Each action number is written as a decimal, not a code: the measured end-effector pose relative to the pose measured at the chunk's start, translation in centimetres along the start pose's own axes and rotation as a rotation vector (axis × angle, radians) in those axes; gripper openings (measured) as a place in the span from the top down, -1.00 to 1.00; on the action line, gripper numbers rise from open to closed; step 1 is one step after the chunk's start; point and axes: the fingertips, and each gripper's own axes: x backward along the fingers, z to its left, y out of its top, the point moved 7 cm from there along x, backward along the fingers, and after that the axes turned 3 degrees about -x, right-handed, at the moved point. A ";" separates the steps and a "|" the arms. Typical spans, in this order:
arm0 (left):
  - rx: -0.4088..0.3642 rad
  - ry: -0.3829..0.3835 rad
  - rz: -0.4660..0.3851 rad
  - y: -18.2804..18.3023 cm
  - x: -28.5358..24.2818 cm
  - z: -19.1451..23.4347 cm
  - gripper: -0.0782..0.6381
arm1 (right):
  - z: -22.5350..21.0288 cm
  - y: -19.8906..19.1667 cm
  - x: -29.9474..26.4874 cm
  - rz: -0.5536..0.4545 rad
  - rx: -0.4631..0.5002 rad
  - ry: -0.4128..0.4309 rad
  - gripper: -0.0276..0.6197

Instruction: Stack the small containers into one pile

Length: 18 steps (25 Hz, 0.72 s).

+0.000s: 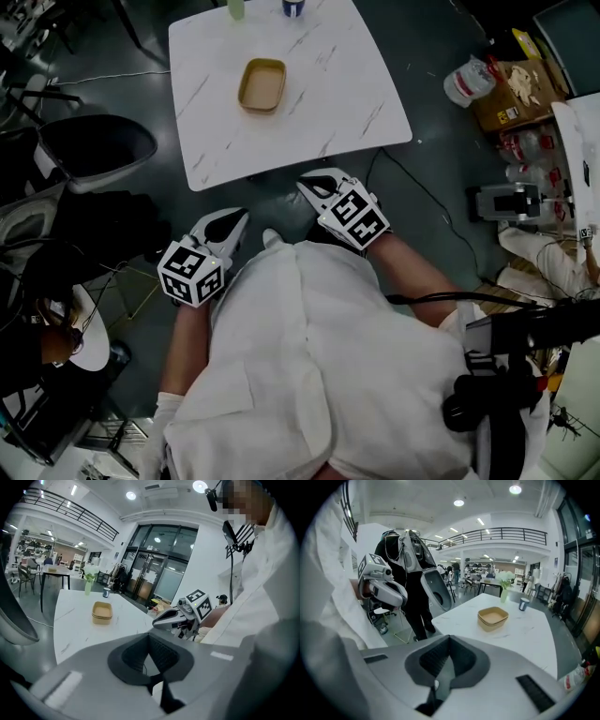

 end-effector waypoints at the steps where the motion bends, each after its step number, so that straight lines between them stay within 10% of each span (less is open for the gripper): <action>1: 0.003 0.003 -0.002 -0.3 0.1 -0.2 0.76 | 0.2 0.0 0.1 -0.003 0.004 0.002 0.90; 18: 0.013 0.001 0.001 0.6 -0.9 2.4 0.76 | -1.8 1.8 -1.7 0.011 0.027 0.017 0.90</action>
